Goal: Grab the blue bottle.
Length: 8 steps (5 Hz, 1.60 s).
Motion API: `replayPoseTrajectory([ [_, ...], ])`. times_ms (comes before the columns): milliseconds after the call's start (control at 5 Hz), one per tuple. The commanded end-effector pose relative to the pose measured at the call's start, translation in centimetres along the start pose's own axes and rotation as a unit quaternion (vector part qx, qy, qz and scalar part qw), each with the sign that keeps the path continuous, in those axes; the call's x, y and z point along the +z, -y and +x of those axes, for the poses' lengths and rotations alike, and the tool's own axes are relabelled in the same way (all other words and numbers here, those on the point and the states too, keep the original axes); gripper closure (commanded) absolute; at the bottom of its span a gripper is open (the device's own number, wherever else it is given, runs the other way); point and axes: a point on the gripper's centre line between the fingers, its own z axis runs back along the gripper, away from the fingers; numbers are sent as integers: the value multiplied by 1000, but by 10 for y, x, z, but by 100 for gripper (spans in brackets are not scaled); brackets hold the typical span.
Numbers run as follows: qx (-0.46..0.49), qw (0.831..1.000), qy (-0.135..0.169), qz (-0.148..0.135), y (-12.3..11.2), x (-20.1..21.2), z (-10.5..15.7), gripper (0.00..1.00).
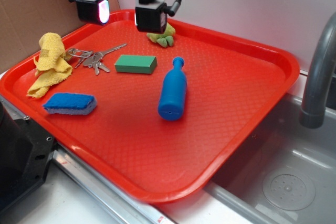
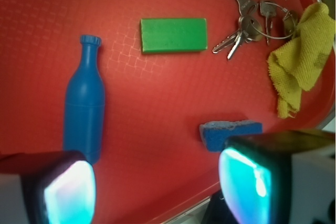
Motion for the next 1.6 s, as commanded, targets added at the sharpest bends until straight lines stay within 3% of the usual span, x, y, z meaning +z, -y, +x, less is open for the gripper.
replayPoseTrajectory([
  [0, 6, 994, 71, -88, 8, 4, 7, 0],
  [200, 3, 992, 101, -79, 32, -4, 10, 0],
  [600, -20, 995, 73, -68, 75, -34, 30, 0],
  [800, -32, 996, 66, -60, 78, -50, 28, 0],
  [1000, -48, 996, 40, -68, 66, -73, 8, 0],
  [1200, -55, 997, 38, -48, 62, -81, 1, 0],
  [1400, -56, 997, 17, -54, 56, -102, -3, 0],
])
